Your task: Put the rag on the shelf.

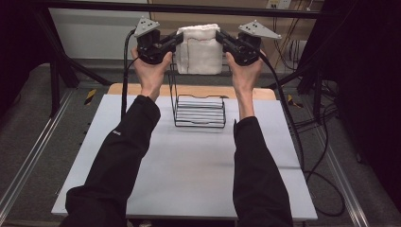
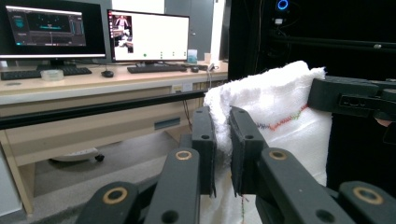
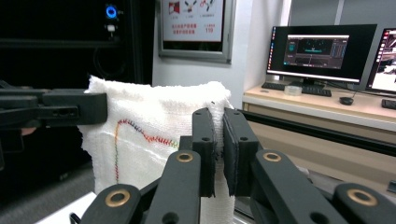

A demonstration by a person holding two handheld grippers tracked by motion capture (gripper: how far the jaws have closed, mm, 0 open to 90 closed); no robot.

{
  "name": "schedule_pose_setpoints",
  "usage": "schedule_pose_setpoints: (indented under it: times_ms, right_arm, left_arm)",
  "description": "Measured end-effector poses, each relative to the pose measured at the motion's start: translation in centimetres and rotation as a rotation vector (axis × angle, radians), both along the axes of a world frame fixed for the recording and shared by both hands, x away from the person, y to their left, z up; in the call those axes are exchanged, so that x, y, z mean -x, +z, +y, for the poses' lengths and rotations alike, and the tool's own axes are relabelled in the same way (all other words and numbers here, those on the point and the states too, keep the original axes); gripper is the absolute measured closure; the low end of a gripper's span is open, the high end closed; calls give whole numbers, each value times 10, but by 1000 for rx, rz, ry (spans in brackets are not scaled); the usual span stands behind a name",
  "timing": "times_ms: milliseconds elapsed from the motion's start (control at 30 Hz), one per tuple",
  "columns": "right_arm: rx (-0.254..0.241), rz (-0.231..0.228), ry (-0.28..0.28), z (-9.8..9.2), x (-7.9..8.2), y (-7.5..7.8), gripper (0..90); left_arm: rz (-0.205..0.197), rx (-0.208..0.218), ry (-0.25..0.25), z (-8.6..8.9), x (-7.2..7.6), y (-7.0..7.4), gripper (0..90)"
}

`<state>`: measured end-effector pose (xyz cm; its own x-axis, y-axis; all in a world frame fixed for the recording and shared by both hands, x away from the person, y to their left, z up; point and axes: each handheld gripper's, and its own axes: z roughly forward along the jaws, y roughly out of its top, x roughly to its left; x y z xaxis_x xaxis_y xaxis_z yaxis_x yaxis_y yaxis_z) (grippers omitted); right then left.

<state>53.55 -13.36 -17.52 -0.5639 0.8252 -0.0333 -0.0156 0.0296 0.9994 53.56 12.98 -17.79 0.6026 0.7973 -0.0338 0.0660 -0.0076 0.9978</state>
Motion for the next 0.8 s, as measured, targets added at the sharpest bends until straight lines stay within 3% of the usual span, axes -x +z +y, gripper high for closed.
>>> schedule_pose_setpoints:
  times_ms: [267, 800]
  right_arm:
    - [11, 26, 7, 0, -4, -14, 842]
    - [14, 65, 30, -5, 10, -33, 840]
  left_arm:
    - [20, -24, -10, 0, -2, -12, 819]
    - [44, -37, -47, 2, 11, -34, 819]
